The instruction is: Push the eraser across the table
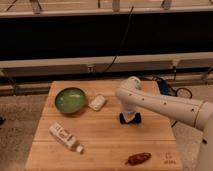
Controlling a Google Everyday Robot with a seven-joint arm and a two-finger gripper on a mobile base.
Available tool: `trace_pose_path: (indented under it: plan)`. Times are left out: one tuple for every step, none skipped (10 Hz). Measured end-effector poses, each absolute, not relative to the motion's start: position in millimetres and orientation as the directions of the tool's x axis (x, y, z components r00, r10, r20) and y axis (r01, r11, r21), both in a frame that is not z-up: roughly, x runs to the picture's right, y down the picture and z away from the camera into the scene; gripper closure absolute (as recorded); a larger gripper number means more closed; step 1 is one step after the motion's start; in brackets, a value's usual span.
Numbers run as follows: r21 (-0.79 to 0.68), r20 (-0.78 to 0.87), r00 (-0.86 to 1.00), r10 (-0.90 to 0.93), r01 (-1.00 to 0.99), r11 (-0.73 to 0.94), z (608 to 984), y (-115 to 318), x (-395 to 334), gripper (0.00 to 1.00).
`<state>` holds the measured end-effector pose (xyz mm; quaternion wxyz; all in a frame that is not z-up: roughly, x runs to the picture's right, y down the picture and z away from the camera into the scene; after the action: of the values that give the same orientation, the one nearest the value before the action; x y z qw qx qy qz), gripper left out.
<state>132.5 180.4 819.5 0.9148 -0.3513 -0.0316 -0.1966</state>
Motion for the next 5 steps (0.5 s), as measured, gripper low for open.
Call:
trace_pose_path:
  plan:
    - [-0.631,0.185,0.924,-0.334,0.372,0.681,820,177,134,1.0]
    - [-0.631,0.166,0.933,-0.32,0.349,0.692,824,169,147,1.0]
    - [-0.631,0.151,0.938,-0.311,0.334,0.7,826,165,159,1.0]
    - [-0.634,0.138,0.944,-0.299,0.316,0.706,828,162,171,1.0]
    - [-0.636,0.117,0.953,-0.281,0.289,0.715,830,158,186,1.0]
